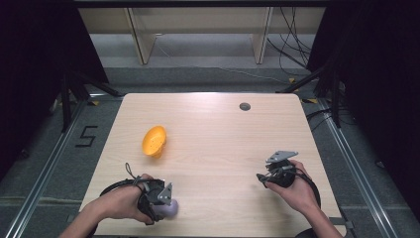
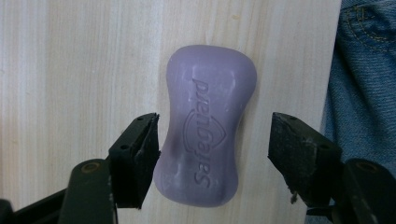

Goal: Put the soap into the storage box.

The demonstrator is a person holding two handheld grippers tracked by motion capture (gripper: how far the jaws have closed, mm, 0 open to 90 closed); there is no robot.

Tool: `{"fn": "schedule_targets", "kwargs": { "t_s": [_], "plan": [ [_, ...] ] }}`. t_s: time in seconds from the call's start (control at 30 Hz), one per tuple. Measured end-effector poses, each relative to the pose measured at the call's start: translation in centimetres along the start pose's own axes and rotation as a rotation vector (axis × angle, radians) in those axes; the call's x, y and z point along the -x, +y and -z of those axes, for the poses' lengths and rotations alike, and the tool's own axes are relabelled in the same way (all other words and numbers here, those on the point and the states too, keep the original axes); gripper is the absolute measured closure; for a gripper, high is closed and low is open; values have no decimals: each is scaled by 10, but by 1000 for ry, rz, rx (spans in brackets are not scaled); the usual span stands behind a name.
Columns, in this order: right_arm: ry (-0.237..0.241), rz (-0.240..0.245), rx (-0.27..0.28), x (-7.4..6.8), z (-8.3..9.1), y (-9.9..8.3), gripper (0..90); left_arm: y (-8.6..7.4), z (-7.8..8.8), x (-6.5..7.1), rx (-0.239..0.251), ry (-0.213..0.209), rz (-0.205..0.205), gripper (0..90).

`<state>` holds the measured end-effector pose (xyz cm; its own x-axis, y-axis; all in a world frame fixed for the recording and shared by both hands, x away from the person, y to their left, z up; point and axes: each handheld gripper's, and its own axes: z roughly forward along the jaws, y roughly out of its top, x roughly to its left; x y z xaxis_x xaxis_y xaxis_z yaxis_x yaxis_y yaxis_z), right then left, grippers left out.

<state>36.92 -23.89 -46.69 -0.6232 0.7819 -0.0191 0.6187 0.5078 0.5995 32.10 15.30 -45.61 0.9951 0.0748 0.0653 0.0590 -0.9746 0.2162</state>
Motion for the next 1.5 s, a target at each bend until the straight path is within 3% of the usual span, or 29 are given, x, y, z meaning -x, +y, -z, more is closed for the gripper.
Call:
{"fn": "schedule_targets", "kwargs": {
  "t_s": [0.23, 0.7, 0.87, 1.03, 1.5],
  "plan": [
    [0, -1, 3, 0, 0, 0, 491, 8, -2, -1, -12, -35, -17, 336],
    [4, -4, 2, 0, 0, 0, 491, 16, -11, -9, -84, -90, 26, 364],
    [3, -4, 3, 0, 0, 0, 491, 18, -14, -11, -88, -97, 35, 367],
    [4, -2, 4, 0, 0, 0, 491, 19, -20, -12, -125, -94, 6, 373],
    [4, 0, 5, 0, 0, 0, 492, 19, -28, -14, -170, -101, -8, 425]
  ]
}}
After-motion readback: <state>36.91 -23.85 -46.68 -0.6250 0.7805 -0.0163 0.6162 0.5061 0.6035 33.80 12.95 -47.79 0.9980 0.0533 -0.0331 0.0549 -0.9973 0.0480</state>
